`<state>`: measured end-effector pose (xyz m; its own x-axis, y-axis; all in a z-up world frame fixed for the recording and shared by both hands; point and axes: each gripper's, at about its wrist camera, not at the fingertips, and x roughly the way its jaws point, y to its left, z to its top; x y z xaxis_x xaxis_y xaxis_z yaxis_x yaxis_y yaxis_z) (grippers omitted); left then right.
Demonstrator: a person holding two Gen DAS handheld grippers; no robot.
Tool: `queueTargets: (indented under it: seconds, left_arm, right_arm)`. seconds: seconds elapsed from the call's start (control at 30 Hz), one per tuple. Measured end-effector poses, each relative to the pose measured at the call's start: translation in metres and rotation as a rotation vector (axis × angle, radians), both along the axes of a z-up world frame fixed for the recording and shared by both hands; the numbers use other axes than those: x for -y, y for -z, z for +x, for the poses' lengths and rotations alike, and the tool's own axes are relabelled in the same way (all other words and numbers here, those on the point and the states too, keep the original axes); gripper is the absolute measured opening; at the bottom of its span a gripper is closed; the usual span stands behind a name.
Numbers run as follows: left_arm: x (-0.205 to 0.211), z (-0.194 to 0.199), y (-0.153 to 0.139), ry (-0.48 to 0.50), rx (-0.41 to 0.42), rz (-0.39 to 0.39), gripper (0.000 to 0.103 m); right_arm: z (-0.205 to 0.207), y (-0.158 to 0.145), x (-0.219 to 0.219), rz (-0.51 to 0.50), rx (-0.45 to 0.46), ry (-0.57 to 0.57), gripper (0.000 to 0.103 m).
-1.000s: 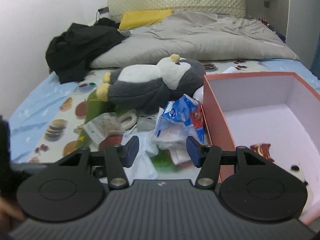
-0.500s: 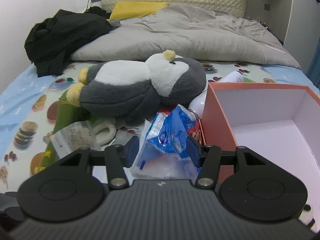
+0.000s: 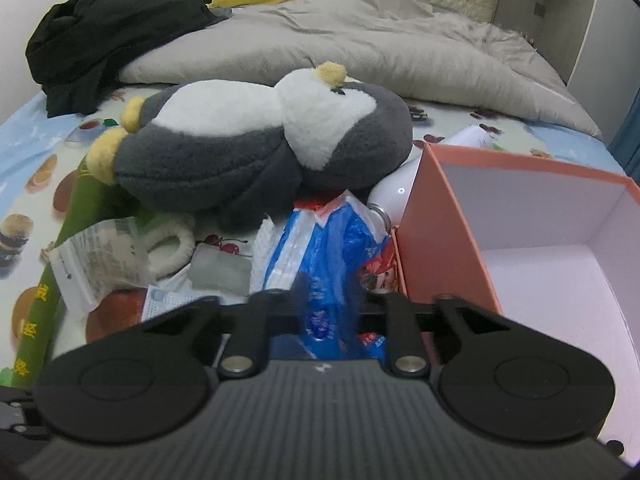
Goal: Organize soft objects
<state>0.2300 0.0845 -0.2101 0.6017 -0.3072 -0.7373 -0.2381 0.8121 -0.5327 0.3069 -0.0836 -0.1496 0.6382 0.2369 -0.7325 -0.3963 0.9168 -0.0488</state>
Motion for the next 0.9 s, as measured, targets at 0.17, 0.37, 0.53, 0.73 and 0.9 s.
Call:
queueTargets:
  seconds: [0.17,0.37,0.53,0.73,0.9]
  left_arm:
    - [-0.006,-0.008,-0.011,-0.011,0.039,0.004,0.003]
    - [-0.008,-0.025,-0.034,-0.014,0.084,0.041,0.002]
    - [-0.008,-0.043,-0.048,-0.021,0.106,0.062,0.001]
    - [-0.010,-0.063,-0.053,-0.038,0.115,0.068,0.000]
    - [-0.014,-0.078,-0.054,-0.048,0.108,0.084,0.000]
  right_arm:
    - [-0.009,-0.014,0.004,0.014,0.035,-0.009,0.009]
    - [-0.029,-0.034,0.008,0.040,0.068,-0.032,0.008]
    - [-0.049,-0.045,0.016,0.065,0.085,-0.033,0.008]
    - [-0.077,-0.047,0.028,0.079,0.069,-0.045,0.008]
    - [-0.102,-0.038,0.038,0.069,0.029,-0.056,0.008]
